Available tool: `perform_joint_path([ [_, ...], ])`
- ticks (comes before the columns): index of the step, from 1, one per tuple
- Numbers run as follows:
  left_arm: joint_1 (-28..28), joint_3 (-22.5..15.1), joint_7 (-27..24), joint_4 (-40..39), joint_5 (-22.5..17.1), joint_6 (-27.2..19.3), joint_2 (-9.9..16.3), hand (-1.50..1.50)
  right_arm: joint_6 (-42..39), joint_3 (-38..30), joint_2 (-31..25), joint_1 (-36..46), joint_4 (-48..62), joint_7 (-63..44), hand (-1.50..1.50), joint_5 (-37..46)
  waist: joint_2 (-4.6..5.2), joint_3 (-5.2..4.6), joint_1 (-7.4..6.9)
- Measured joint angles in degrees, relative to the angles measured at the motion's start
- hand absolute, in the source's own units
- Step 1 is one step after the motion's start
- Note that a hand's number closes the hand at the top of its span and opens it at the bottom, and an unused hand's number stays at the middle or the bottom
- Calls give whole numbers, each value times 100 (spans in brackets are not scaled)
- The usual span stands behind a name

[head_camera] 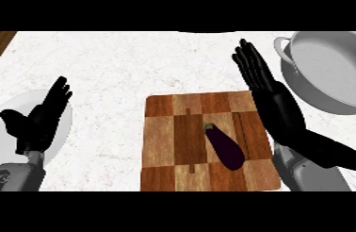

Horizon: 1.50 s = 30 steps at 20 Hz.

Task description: Pick the eggplant from the cutting board and place it in the pot

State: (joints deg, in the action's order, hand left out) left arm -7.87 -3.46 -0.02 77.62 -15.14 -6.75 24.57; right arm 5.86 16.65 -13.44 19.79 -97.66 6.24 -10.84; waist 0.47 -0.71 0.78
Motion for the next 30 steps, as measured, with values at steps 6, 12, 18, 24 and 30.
perform_joint_path([
  [6, 156, -155, -505, 420, 198, -422, -579, 0, -1129, -750, -917, 35, -429, 1065, 150, -351, -59, 67, -35],
  [12, 379, -404, -812, 776, 365, -726, -1068, 0, -513, -1391, -1459, -781, 52, 1875, -150, 812, -58, 73, 8],
  [18, 697, -592, -1050, 967, 581, -864, -1373, 0, -715, -1391, -1311, -1878, -597, 3149, -150, 1004, -61, 74, -23],
  [24, 709, -570, -942, 1092, 620, -851, -1380, 0, -825, -1216, -1843, -2610, -1612, 2447, -150, 1879, -71, 64, 1],
  [30, 756, -637, -952, 1145, 685, -873, -1436, 0, -1260, -707, -2618, -2759, -2159, 1030, -150, 3201, -64, 51, -54],
])
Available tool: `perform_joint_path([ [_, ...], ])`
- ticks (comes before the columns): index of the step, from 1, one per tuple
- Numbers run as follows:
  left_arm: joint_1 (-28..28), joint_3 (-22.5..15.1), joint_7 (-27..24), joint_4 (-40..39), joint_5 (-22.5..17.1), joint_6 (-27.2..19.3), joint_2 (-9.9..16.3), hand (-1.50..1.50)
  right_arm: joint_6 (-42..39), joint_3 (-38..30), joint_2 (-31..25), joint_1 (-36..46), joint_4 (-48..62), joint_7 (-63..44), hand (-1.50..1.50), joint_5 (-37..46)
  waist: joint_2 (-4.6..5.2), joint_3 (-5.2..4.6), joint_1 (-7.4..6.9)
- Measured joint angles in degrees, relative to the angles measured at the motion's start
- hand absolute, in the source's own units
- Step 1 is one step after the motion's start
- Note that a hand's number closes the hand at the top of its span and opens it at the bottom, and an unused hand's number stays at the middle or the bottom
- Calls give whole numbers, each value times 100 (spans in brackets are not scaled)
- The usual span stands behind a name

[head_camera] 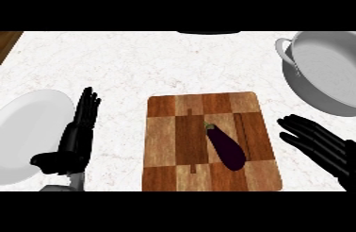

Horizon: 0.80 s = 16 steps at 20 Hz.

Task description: Pick the eggplant from the cutting board and place it in the pot

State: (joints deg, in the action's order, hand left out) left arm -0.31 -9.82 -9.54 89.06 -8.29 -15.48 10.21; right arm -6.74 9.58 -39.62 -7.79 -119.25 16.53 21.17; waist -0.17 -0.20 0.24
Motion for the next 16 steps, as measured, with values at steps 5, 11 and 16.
perform_joint_path([
  [5, -90, -12, 41, -32, 57, -20, -71, 0, -438, 779, 129, 323, -312, -1440, -150, 895, 13, 6, -49],
  [11, -57, 24, 101, 26, 119, 42, -151, 0, -887, 1534, 925, 865, 8, -2396, -150, 1601, 16, 15, -54],
  [16, 98, 114, 122, 177, 124, 152, -92, 0, -1072, 1830, 1187, 914, 347, -2780, -150, 2234, 15, 18, -46],
])
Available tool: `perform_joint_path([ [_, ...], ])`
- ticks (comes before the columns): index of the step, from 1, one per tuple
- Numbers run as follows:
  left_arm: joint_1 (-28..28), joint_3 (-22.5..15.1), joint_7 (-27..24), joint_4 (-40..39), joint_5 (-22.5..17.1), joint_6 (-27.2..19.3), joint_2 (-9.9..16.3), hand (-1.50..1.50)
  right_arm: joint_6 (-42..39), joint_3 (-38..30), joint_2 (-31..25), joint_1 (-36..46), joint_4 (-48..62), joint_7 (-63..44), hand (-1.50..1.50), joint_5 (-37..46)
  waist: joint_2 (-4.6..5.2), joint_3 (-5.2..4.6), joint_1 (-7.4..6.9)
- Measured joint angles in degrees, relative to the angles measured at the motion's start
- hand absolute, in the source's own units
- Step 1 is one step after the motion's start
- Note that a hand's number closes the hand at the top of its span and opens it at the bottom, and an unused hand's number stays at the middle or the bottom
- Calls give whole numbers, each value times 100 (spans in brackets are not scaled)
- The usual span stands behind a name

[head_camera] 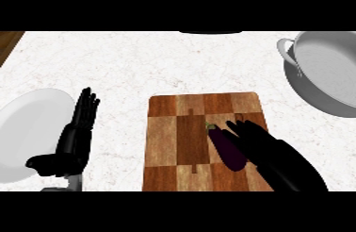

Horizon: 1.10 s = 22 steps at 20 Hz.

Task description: Pick the eggplant from the cutting board and place it in the pot

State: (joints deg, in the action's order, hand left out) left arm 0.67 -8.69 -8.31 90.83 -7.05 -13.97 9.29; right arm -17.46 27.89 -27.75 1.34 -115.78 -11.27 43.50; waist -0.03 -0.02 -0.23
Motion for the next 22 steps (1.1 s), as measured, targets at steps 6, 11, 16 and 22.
perform_joint_path([
  [6, -111, 32, 66, -87, 161, 18, -147, 0, -141, 52, 410, 93, 646, 75, -150, 386, 2, 2, 13],
  [11, 1, 128, 116, 64, 235, 103, -218, 0, -104, -80, 638, 61, 1008, 442, -150, 681, 1, 3, 14],
  [16, -67, 175, 209, 89, 349, 148, -312, 0, -56, -195, 926, 174, 1398, 636, -150, 991, 1, 2, 15],
  [22, -151, 359, 38, -185, 344, 346, -374, 0, 56, -293, 1303, 392, 2002, 835, -150, 1351, -6, -9, 17],
])
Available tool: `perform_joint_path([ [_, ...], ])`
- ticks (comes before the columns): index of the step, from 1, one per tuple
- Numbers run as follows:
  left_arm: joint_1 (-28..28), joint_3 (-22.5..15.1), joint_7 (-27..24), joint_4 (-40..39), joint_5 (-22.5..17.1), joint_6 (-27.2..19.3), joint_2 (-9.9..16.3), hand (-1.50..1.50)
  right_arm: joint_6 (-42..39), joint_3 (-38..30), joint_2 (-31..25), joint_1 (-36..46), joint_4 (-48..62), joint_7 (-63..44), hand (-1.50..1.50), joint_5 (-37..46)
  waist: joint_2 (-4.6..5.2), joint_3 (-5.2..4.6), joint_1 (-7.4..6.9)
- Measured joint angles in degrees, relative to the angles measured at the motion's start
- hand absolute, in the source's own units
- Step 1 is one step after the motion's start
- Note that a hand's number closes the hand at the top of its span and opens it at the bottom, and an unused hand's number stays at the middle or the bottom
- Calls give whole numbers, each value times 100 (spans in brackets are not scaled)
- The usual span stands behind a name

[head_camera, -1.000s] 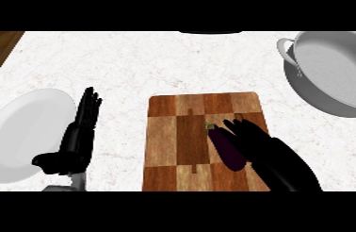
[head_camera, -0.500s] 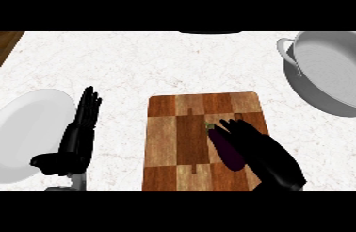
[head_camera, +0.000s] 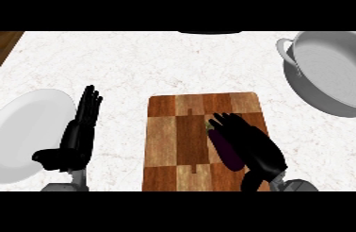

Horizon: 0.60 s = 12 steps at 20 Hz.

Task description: Pick the eggplant from the cutting board and place it in the pot

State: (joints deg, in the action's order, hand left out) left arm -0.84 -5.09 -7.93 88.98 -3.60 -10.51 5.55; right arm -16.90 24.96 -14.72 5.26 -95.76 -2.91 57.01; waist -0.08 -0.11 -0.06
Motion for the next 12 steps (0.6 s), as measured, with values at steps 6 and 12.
perform_joint_path([
  [6, 132, 20, 47, 165, 50, 53, -15, 0, 367, -64, 72, 87, 173, 443, 150, 249, -16, -17, 6],
  [12, 180, -16, 221, 382, 124, 3, -113, 0, 949, -198, 230, 240, 503, 891, 150, 508, -26, -25, 8],
])
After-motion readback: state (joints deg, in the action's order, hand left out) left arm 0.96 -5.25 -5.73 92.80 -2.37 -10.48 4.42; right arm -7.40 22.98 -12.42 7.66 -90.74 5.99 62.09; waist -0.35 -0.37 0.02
